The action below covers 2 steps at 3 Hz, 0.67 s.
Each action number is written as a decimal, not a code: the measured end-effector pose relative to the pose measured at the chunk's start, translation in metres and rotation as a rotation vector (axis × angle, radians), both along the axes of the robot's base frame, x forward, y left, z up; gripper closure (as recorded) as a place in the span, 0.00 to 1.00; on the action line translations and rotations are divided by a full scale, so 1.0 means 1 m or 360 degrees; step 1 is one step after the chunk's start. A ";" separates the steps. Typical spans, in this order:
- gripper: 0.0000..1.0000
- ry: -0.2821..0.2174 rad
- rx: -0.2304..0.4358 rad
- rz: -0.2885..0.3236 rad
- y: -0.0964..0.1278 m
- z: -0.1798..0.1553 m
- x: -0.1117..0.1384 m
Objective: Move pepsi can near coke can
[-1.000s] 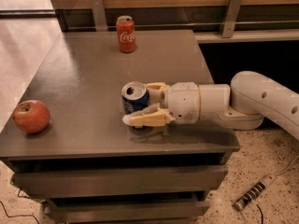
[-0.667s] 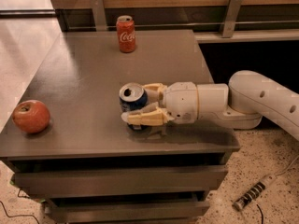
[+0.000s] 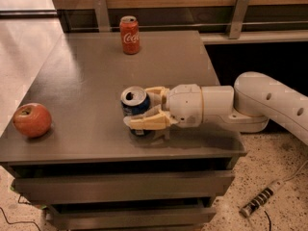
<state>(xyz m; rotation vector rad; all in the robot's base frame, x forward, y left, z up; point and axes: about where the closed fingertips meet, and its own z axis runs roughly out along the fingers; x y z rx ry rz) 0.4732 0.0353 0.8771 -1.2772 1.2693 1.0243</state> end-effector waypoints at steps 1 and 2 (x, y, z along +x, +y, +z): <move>1.00 0.0012 0.0047 -0.0017 -0.009 0.007 0.013; 1.00 0.0059 0.0115 -0.0063 -0.026 0.015 0.041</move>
Offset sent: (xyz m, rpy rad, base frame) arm 0.0876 -0.0591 0.0287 0.1343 0.0755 -0.0990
